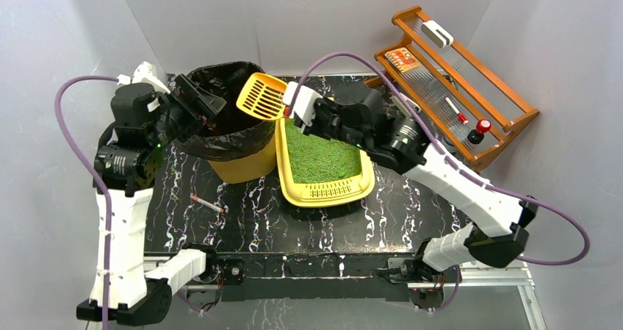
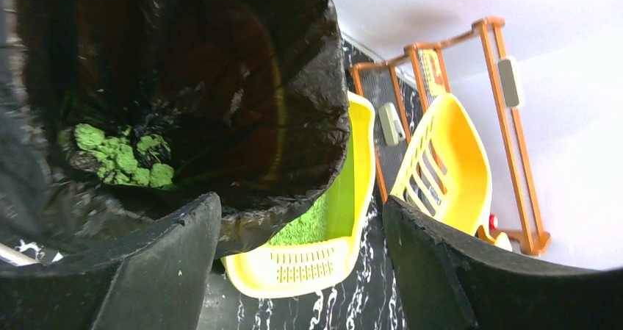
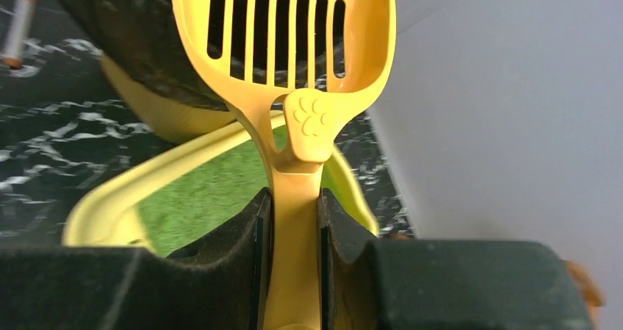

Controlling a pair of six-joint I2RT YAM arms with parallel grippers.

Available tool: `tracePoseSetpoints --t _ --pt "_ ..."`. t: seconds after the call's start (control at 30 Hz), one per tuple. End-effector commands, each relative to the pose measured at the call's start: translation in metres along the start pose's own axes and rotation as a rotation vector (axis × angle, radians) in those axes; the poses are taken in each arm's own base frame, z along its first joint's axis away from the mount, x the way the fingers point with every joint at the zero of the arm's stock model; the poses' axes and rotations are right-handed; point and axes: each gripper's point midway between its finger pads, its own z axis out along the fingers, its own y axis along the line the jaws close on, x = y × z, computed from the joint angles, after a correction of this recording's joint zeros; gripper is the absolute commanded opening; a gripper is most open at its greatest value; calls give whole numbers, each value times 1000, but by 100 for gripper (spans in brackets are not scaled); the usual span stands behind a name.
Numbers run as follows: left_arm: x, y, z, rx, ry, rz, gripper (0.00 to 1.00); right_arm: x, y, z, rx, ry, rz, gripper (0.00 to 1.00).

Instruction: Clean the litter box

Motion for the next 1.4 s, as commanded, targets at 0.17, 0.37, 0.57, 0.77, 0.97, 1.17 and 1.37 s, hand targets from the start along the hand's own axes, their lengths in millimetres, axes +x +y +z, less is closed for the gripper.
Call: tracePoseSetpoints --t 0.17,0.37,0.57,0.77,0.97,1.17,1.37 --pt "25 -35 13 188 180 1 68 -1 43 -30 -135 -62 346 0" --pt "35 -31 20 192 220 -8 67 -15 42 -39 -150 -124 384 0" --pt "44 -26 27 183 256 -8 67 -28 34 -47 -133 -185 423 0" --pt "52 -21 33 174 288 -9 66 -34 37 -53 -157 -213 435 0" --pt "55 -17 35 164 294 -8 66 -37 36 -58 -150 -240 445 0" --pt "58 -14 35 156 296 -13 65 -23 42 -59 -156 -198 425 0" --pt "47 -24 27 187 252 -32 75 7 57 -59 -189 -48 416 0"
